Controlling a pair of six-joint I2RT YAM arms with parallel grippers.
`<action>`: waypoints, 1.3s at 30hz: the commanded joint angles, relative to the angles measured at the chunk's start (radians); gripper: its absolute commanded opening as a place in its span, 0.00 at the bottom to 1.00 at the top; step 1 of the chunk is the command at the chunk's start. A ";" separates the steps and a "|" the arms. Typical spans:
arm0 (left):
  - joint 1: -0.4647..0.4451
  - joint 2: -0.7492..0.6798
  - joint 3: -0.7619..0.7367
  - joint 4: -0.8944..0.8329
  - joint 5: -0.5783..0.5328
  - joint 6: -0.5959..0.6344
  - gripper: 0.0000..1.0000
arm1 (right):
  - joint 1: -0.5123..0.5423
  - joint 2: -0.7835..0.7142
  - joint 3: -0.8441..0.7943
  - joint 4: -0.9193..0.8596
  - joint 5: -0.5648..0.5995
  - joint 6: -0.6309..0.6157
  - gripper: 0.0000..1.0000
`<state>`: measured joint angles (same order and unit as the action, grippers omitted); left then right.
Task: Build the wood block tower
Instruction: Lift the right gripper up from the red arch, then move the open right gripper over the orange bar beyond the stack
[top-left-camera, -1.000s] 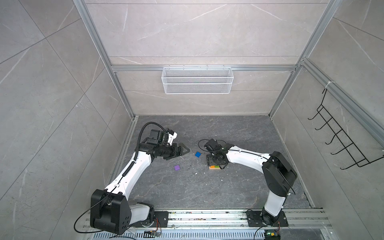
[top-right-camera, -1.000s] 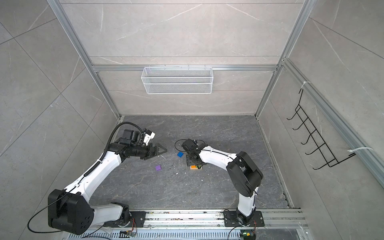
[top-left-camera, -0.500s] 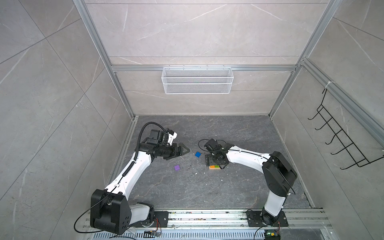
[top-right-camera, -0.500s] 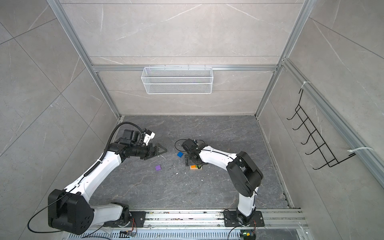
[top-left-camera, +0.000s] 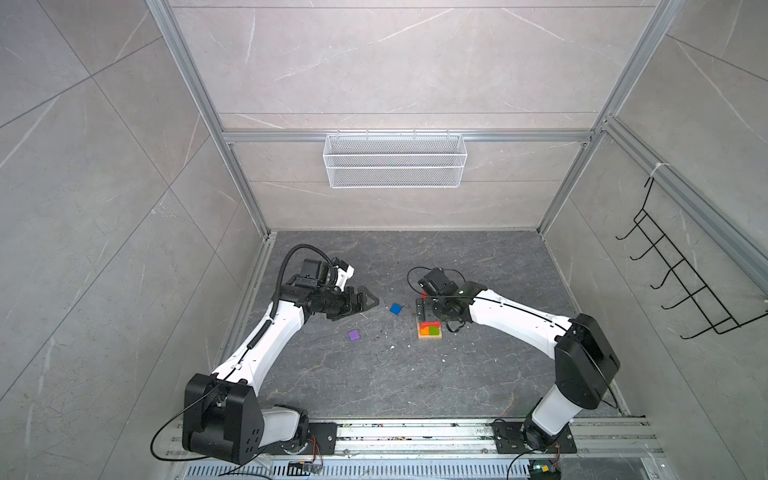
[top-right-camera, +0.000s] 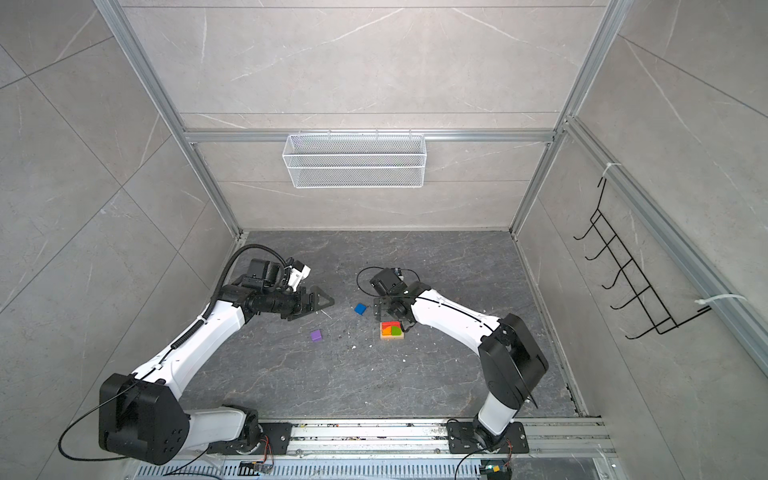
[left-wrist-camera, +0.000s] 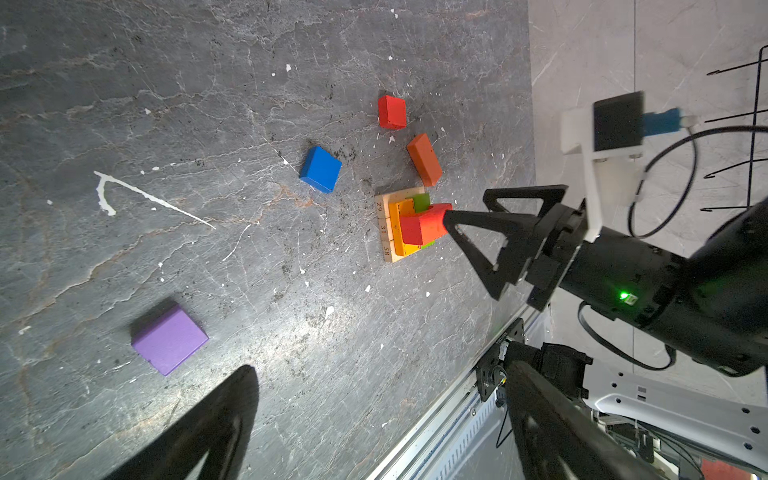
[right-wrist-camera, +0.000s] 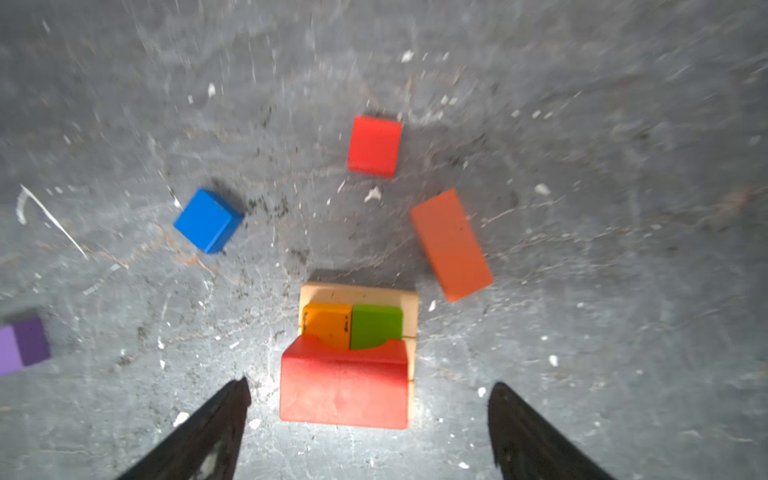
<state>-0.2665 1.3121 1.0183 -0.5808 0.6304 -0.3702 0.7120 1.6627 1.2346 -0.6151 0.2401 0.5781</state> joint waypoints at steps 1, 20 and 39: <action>-0.016 0.003 0.015 -0.016 0.013 0.011 0.95 | -0.029 -0.058 -0.031 -0.008 0.044 -0.021 0.87; -0.057 0.028 0.028 -0.030 0.002 0.024 0.95 | -0.236 -0.023 -0.204 0.091 -0.139 0.010 0.83; -0.060 0.029 0.029 -0.038 -0.008 0.027 0.95 | -0.284 0.102 -0.239 0.173 -0.251 0.050 0.81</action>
<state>-0.3210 1.3388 1.0187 -0.6056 0.6277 -0.3660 0.4381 1.7340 1.0077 -0.4553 0.0132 0.6098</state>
